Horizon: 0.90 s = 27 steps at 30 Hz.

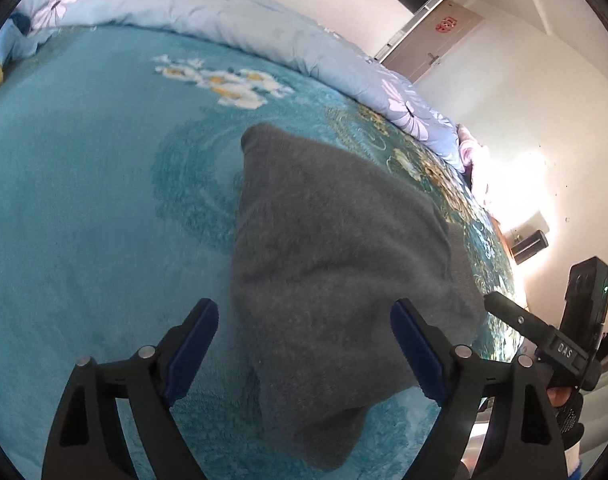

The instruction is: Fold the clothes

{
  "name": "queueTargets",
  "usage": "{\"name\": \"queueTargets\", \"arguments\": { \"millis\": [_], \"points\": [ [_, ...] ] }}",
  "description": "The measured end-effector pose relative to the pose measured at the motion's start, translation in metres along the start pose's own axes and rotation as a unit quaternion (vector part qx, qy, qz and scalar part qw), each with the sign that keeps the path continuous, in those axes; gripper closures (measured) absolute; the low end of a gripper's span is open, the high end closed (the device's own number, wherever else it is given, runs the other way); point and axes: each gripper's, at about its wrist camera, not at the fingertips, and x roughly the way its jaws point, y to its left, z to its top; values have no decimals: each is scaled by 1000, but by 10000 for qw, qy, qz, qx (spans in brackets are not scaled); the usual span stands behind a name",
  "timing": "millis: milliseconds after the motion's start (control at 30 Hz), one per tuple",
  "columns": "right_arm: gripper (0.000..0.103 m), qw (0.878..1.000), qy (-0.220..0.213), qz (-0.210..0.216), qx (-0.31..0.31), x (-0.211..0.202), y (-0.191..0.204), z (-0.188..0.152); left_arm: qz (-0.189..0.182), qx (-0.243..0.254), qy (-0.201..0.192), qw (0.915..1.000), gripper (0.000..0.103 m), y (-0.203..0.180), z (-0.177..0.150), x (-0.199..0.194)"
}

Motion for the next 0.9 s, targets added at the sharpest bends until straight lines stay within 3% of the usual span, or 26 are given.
{"name": "queueTargets", "arguments": {
  "millis": [67, 233, 300, 900],
  "points": [
    [0, 9999, 61, 63, 116, 4, -6, -5, 18, 50, 90, 9999, 13, -1, -2, 5],
    [0, 9992, 219, 153, 308, 17, -16, -11, 31, 49, 168, 9998, 12, 0, -3, 16],
    [0, 9985, 269, 248, 407, 22, -20, -13, 102, 57, 179, 9998, 0, 0, -1, 19],
    [0, 9927, 357, 916, 699, 56, -33, -16, 381, 270, 43, 9989, 0, -3, -4, 32]
  ]
}}
